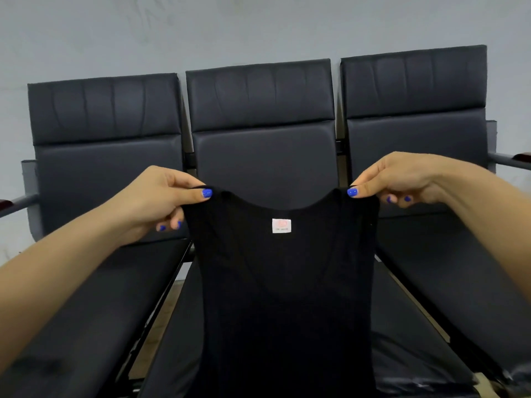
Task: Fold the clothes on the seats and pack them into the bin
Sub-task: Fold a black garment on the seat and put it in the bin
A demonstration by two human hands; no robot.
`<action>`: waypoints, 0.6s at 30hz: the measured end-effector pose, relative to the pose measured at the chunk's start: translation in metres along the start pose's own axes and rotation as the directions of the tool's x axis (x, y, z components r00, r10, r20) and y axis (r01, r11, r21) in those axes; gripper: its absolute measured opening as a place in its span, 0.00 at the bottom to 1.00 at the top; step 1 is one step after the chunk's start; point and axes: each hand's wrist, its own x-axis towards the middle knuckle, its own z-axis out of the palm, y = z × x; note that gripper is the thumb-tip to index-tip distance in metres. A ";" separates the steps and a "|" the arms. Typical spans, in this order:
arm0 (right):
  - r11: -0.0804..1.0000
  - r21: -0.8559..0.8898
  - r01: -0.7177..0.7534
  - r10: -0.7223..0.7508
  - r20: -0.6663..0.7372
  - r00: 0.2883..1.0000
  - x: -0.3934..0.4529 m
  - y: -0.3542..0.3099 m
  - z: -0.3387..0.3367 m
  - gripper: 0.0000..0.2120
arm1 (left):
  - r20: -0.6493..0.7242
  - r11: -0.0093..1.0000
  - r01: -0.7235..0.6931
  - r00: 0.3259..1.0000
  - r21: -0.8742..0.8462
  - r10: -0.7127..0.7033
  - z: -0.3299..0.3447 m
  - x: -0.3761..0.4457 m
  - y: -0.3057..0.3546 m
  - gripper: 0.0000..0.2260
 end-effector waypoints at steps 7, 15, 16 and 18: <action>0.905 0.398 -0.151 0.155 0.023 0.988 0.097 0.000 0.023 0.04 | -0.070 0.963 0.112 0.989 -0.244 -0.133 0.029 0.099 -0.032 0.02; 0.896 0.439 -0.068 0.166 -0.188 0.968 0.227 0.038 0.079 0.11 | -0.282 0.962 0.166 0.933 -0.214 -0.224 0.086 0.208 -0.117 0.05; 0.896 0.443 -0.033 0.158 -0.249 0.955 0.245 0.044 0.087 0.09 | -0.316 0.964 0.158 0.922 -0.216 -0.222 0.094 0.221 -0.127 0.06; 0.910 0.414 0.021 0.151 -0.379 0.913 0.280 0.056 0.105 0.03 | -0.366 0.971 0.141 0.908 -0.193 -0.205 0.109 0.248 -0.148 0.08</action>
